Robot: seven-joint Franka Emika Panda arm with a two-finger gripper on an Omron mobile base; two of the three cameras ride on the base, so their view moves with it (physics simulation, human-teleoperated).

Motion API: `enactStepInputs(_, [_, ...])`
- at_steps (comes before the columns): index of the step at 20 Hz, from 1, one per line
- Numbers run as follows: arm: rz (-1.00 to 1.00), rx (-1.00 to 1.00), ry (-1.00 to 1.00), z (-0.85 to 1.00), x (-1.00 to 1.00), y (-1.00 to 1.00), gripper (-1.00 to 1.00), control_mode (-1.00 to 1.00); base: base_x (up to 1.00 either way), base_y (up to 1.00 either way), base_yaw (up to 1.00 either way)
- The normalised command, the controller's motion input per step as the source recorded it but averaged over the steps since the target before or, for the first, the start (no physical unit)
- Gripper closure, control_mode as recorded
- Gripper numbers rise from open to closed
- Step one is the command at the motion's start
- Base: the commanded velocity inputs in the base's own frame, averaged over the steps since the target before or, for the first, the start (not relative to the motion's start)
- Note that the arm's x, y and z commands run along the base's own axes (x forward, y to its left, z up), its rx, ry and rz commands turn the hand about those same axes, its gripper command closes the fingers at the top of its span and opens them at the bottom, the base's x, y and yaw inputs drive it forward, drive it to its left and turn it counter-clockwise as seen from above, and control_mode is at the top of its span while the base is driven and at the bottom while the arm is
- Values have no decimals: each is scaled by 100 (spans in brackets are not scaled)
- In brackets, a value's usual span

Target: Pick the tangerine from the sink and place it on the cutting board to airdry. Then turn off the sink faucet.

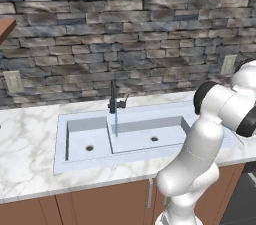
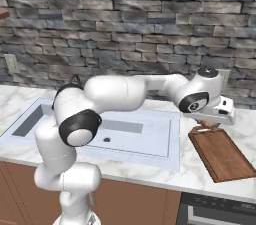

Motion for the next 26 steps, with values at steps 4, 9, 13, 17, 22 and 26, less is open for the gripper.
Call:
enactStepInputs(4, [0, 4, 0, -23, 0, -19, 100, -100, 0, 0, 0])
enactStepInputs(9, [0, 2, 0, -28, 0, -15, 100, -100, 0, 0, 0])
enactStepInputs(13, [0, 1, 0, -19, 0, -15, 100, -100, 0, 0, 0])
enactStepInputs(17, [0, 0, 0, -16, 0, -10, 100, -100, 0, 0, 0])
enactStepInputs(22, [0, 0, 0, -22, 3, -4, 100, -100, 0, 0, 0])
enactStepInputs(26, [0, 0, 0, -29, 4, 0, 100, -100, 0, 0, 0])
